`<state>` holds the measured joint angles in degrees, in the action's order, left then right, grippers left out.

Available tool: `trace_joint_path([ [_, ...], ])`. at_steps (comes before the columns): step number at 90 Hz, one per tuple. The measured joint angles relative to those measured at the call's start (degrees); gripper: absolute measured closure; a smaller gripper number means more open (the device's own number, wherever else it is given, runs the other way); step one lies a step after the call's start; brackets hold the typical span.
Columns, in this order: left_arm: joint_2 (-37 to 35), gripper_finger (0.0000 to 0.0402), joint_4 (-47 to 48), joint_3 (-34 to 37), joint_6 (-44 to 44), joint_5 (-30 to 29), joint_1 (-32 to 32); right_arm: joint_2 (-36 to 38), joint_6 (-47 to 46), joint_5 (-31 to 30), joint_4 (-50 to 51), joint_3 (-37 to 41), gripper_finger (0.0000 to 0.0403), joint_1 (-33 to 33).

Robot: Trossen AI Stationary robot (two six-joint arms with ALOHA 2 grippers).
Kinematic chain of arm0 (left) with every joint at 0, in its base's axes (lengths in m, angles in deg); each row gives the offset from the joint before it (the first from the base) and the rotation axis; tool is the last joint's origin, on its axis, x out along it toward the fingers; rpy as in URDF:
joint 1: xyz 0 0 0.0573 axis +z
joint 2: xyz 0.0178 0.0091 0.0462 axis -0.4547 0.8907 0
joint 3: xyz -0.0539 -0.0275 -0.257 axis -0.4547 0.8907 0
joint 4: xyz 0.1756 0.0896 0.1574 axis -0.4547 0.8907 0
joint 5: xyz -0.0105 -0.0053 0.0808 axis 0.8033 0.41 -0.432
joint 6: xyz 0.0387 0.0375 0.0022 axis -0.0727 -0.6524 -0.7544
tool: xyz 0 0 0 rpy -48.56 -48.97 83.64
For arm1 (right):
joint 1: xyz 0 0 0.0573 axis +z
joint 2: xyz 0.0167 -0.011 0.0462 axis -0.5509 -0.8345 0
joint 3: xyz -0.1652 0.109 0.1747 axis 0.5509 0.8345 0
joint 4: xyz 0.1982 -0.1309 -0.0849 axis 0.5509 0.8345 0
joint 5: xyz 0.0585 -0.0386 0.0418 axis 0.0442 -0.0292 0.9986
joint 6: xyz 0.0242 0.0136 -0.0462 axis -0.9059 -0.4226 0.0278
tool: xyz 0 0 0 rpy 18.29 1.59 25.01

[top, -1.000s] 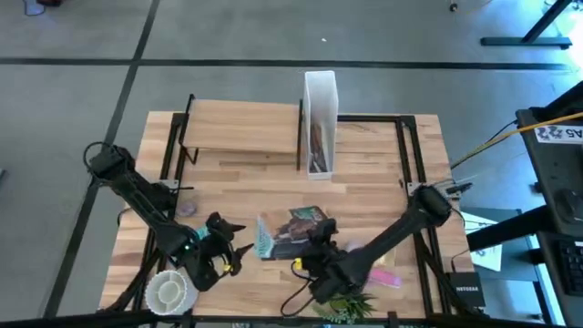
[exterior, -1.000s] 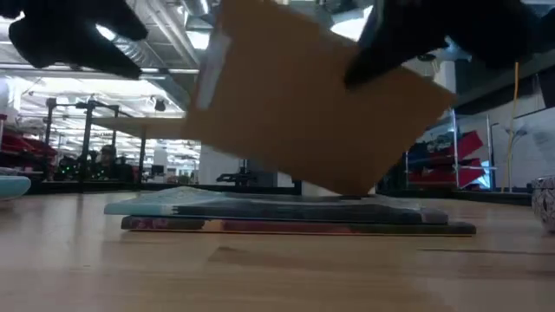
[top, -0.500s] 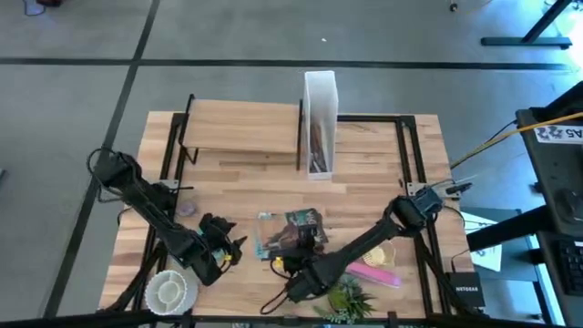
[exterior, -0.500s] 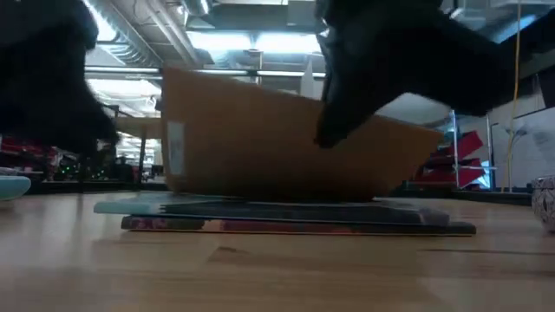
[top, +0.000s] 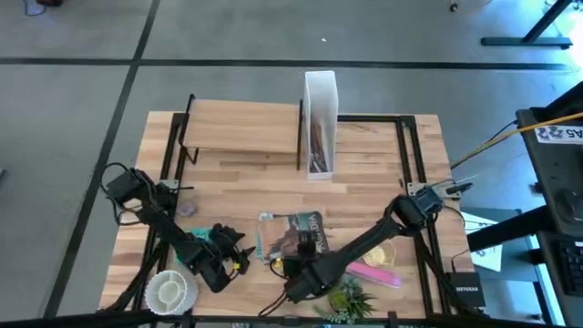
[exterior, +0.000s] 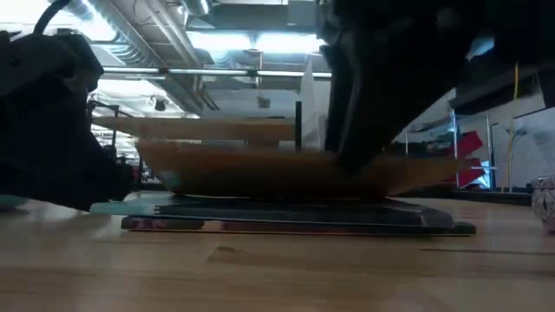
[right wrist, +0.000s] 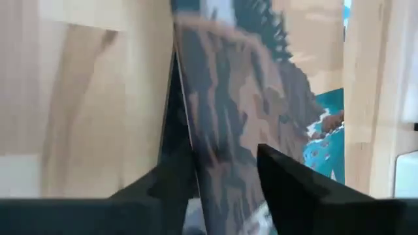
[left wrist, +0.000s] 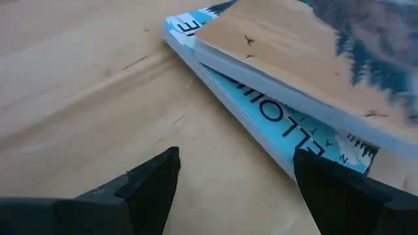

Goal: Stock shelves
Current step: Remove the brown book from the book organizer, then remove the purple book from the book organizer

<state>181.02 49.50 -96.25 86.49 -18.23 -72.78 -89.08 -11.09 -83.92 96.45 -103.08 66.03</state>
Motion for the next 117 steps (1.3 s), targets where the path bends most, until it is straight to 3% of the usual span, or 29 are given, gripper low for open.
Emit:
trace_joint_path([
  [19, 0.1, 0.0119, -0.5, -0.5, -0.9, 0.8, 0.0, 5.8, -0.5, 1.3, 4.4, 0.0, 0.0204, 0.8],
  [38, 0.1, 0.0119, -0.7, -0.5, -0.5, 2.1, 0.0, 6.4, -9.0, 5.1, 18.2, 4.2, 0.0235, 0.0],
  [69, 0.0, 0.0119, -3.7, -0.7, -0.3, 5.8, 0.8, 6.1, -4.9, 13.9, 3.7, 20.4, 0.0292, -5.0],
  [85, 0.1, 0.0119, -9.3, -0.8, -3.0, 6.0, 1.9, 6.1, -1.8, 16.1, -1.6, 19.6, 0.0296, -5.3],
  [105, -0.3, 0.0119, -11.1, -0.6, -7.9, 5.0, 3.6, 6.3, 1.4, 17.6, 1.1, 14.8, 0.0297, -4.3],
  [117, -3.3, 0.0119, -7.4, -0.4, -8.7, 5.1, 3.5, 9.4, 2.0, 13.0, 4.8, 14.0, 0.0297, -2.3],
])
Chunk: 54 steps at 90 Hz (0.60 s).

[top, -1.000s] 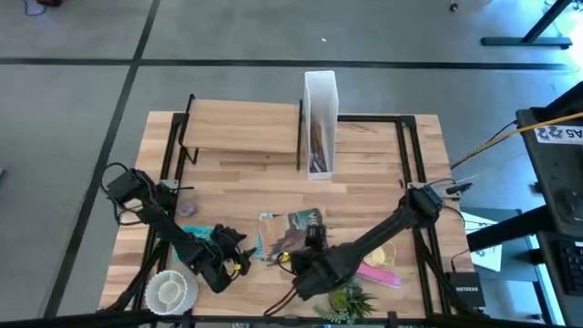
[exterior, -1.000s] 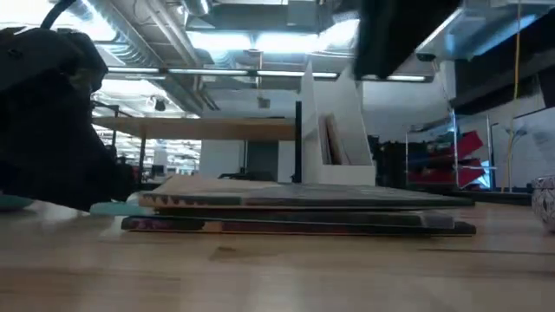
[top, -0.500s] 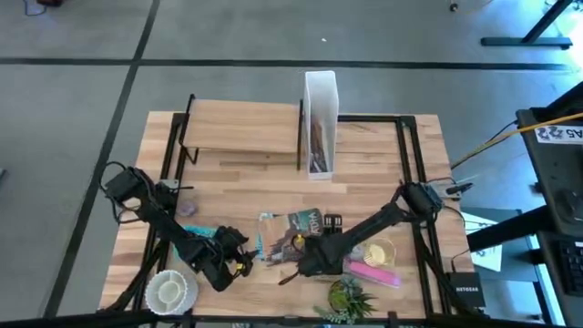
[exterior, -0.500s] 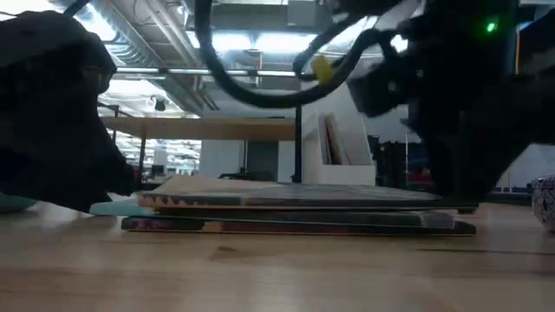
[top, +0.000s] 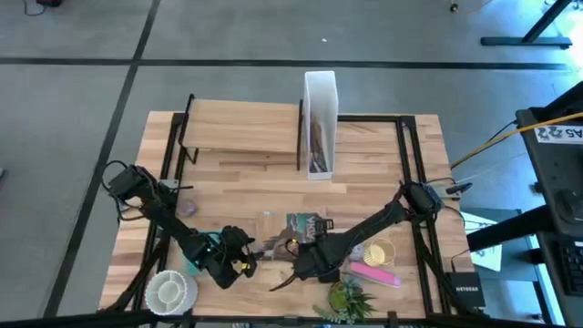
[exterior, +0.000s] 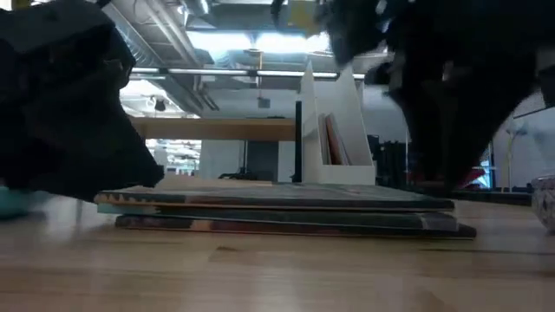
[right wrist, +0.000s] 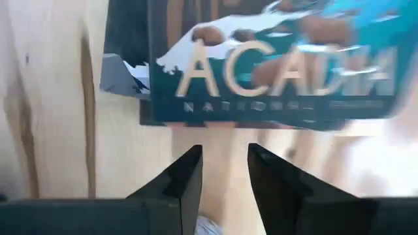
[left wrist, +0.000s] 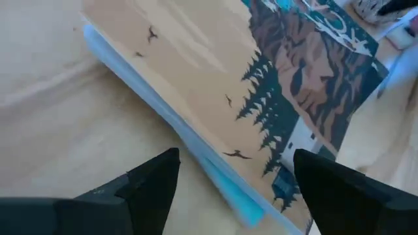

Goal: Stock shelves
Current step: Remove the purple book from the book organizer

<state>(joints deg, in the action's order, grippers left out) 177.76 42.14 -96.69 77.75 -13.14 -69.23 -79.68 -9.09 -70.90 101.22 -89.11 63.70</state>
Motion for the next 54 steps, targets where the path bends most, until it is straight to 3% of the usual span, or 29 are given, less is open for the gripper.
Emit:
trace_joint_path([
  [19, -5.4, 0.0119, 9.9, 0.0, 0.1, -1.1, -0.2, 11.5, -5.0, -15.1, 1.3, 3.8, 0.0297, 2.9],
  [34, -8.0, 0.0119, 13.7, -0.1, 0.7, -2.8, -1.0, 22.9, -11.2, -27.4, -1.2, 11.8, 0.0285, 1.4],
  [43, -8.6, 0.0119, 12.6, -0.1, 0.3, -5.3, -1.8, 30.2, -12.2, -31.1, -8.6, 20.1, 0.026, -1.6],
  [54, -8.6, 0.0119, 12.5, -0.1, 0.5, -7.3, -2.6, 38.0, -7.5, -31.9, -26.5, 33.2, 0.0222, -7.1],
])
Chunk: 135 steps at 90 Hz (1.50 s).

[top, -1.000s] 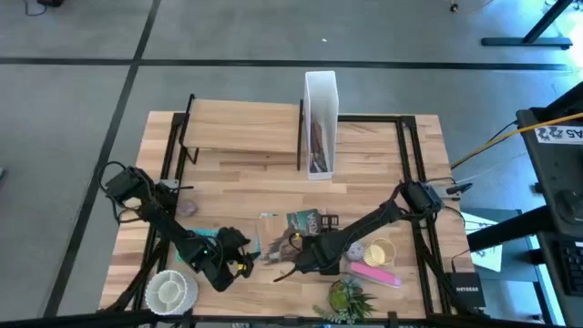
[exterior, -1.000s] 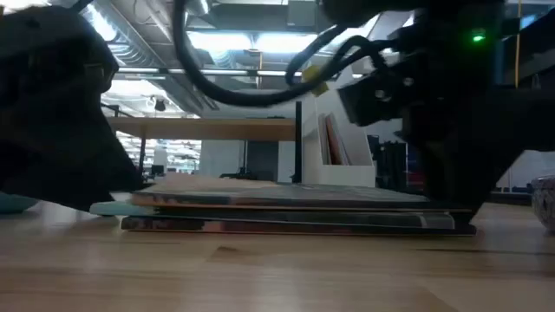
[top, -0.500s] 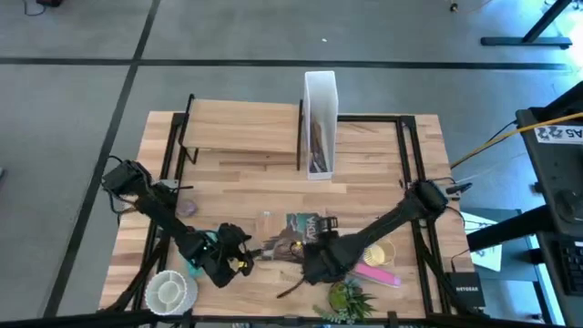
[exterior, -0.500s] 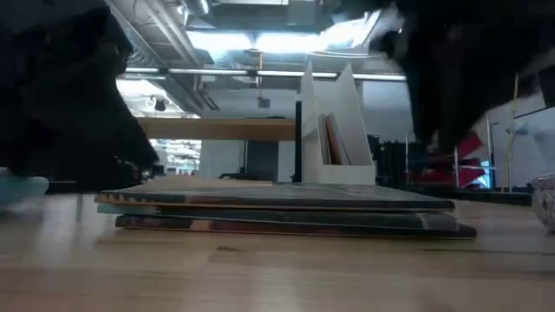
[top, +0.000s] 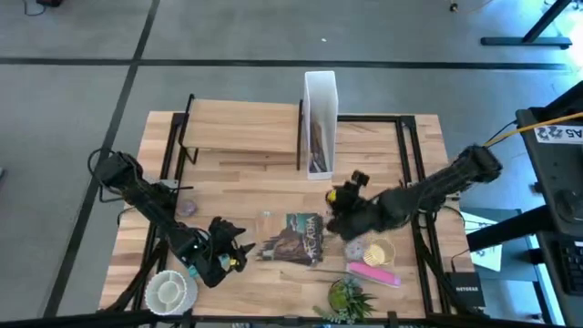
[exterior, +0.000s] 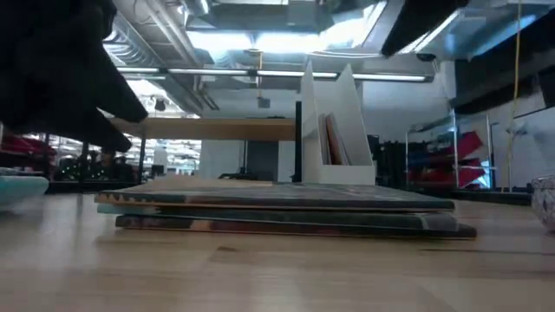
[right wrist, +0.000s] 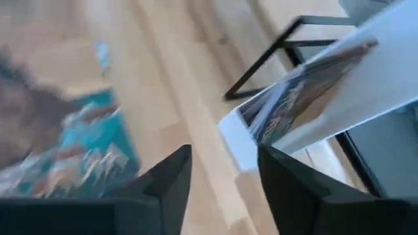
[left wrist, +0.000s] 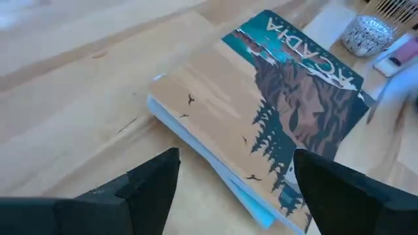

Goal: Stock shelves
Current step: Remove the purple book from the book organizer

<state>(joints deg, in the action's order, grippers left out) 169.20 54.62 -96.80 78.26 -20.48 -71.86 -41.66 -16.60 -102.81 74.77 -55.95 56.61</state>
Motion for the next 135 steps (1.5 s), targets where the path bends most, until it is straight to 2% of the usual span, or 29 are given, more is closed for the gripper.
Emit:
trace_joint_path([
  [12, 0.0, 0.0119, -0.4, 0.0, -0.2, -1.2, -0.5, 3.0, 8.9, 1.6, -23.8, 11.6, 0.019, -6.1],
  [24, 0.0, 0.0119, -0.6, 0.0, -0.4, -1.6, -0.5, 1.2, 12.5, -1.0, -36.7, 16.9, 0.0182, -11.5],
  [34, 0.0, 0.0119, -0.7, 0.0, -0.4, -2.0, -0.5, -1.0, 13.4, -3.7, -39.6, 17.3, 0.0185, -15.4],
  [47, 0.0, 0.0119, -0.6, 0.0, -1.1, -2.0, -0.4, -4.2, 17.5, -3.1, -43.7, 17.3, 0.0199, -19.2],
  [63, 0.0, 0.0119, -0.7, 0.0, -1.1, -2.0, -0.4, -6.8, 17.6, -3.0, -45.3, 17.3, 0.0222, -22.2],
  [74, 0.0, 0.0119, -0.7, 0.0, -1.2, -2.0, -0.4, -7.9, 17.6, -2.1, -46.2, 17.3, 0.0257, -23.8],
  [85, 0.0, 0.0119, -0.7, 0.0, -1.3, -2.0, -0.4, -7.9, 17.6, -3.5, -47.7, 17.3, 0.0323, -23.9],
  [91, 0.0, 0.0119, -0.7, 0.0, -1.3, -2.0, -0.4, -7.7, 17.6, -5.1, -47.9, 17.1, 0.0371, -23.4],
  [96, 0.0, 0.0119, -0.7, 0.0, -1.5, -1.9, -0.4, -7.6, 17.6, -8.0, -47.9, 16.6, 0.039, -22.9],
  [109, 0.0, 0.0119, -0.7, 0.0, -1.9, -1.9, -0.4, -7.5, 18.5, -16.4, -48.1, 14.5, 0.0394, -20.5],
  [135, -0.1, 0.0119, -0.7, 0.0, -1.9, -1.8, -0.4, -7.4, 27.0, -24.4, -47.6, 8.8, 0.0399, -16.4],
])
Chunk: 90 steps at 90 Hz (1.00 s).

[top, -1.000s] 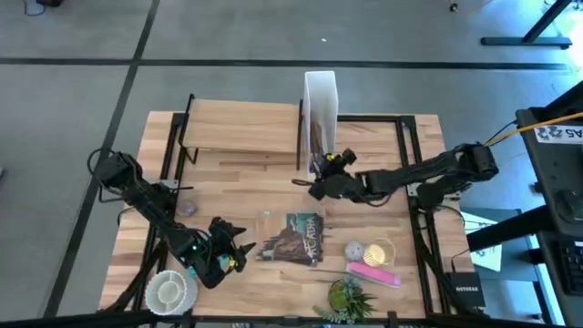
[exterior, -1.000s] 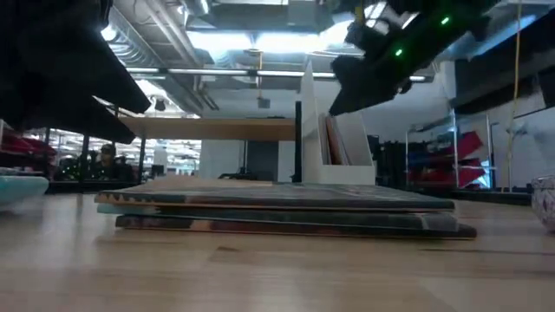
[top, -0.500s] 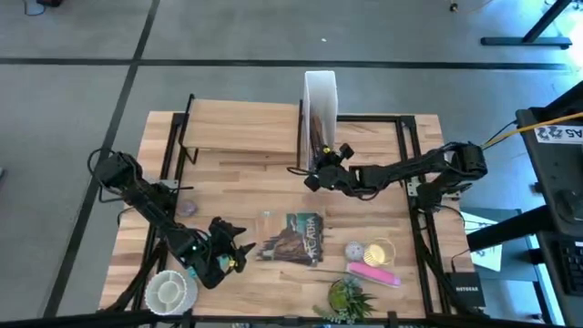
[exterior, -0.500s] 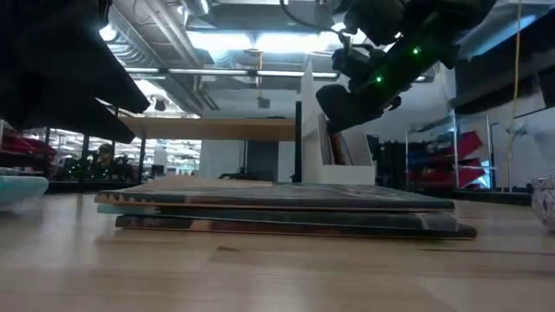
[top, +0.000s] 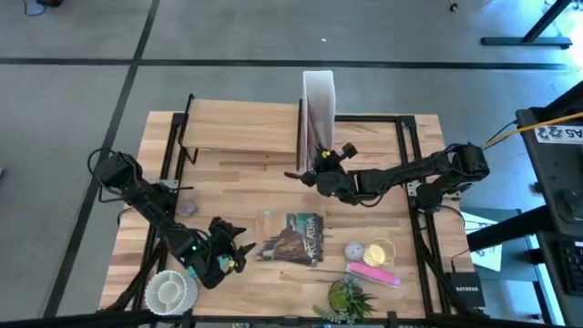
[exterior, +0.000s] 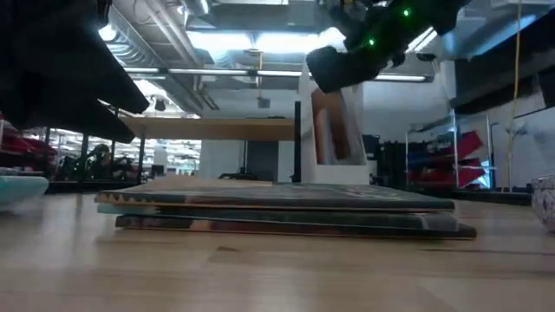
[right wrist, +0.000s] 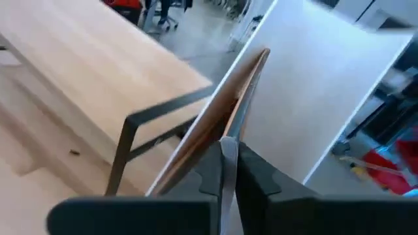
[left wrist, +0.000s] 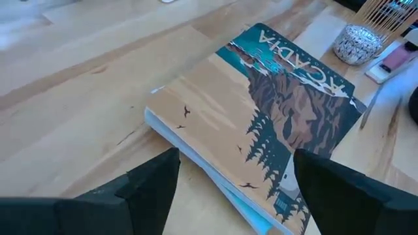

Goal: Stock shelves
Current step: Remove the purple book from the book organizer

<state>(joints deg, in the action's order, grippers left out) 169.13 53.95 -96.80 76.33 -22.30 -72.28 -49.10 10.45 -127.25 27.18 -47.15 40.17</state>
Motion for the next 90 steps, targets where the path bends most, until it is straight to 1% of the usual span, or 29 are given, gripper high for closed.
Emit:
trace_joint_path([
  [10, 0.0, 0.0119, 0.0, 0.0, 0.0, 0.0, 0.0, 0.0, 5.5, -5.4, -0.2, -2.7, 0.0401, 2.4],
  [18, 0.0, 0.0119, 0.0, 0.0, 0.0, 0.0, 0.0, 0.0, 11.7, -10.3, -0.2, -5.6, 0.0401, 4.7],
  [25, 0.0, 0.0119, 0.0, 0.0, -0.5, -0.3, 0.0, 0.1, 18.0, -12.6, -0.2, -8.5, 0.0402, 7.0],
  [37, 0.0, 0.0119, 0.0, 0.0, -2.7, -1.6, 0.0, 0.1, 28.5, -13.0, -0.2, -12.9, 0.0402, 12.7],
  [46, -0.6, 0.0119, 0.0, 0.0, -4.5, 0.2, -0.4, 0.2, 37.0, -10.3, -0.1, -14.1, 0.0402, 18.3],
  [52, -1.5, 0.0119, -0.1, 0.0, -5.2, 0.7, -1.1, 0.2, 40.6, -9.2, 1.1, -14.2, 0.0402, 22.6],
  [58, -3.0, 0.0119, 0.0, 0.0, -6.5, 0.9, -2.1, 0.2, 41.1, -6.4, 4.4, -14.2, 0.0402, 26.5],
  [62, -4.2, 0.0119, 0.0, -0.1, -8.2, 0.8, -2.8, 0.2, 39.7, -4.1, 8.0, -14.2, 0.0402, 28.9],
  [68, -6.0, 0.0119, -0.1, -1.0, -12.0, 0.7, -4.1, 0.1, 35.5, 0.6, 13.4, -14.1, 0.0402, 31.8],
  [74, -7.7, 0.0119, -0.3, -2.3, -16.8, 0.0, -5.6, -0.6, 30.5, 5.1, 18.6, -14.2, 0.0402, 33.3],
  [82, -9.2, 0.0119, -0.7, -4.8, -23.4, -2.0, -7.6, -3.4, 25.2, 5.9, 24.1, -14.1, 0.0402, 34.9],
  [90, -10.0, 0.0119, -0.7, -7.3, -29.0, -5.3, -9.3, -7.0, 24.2, 6.0, 23.8, -14.1, 0.0402, 35.9],
])
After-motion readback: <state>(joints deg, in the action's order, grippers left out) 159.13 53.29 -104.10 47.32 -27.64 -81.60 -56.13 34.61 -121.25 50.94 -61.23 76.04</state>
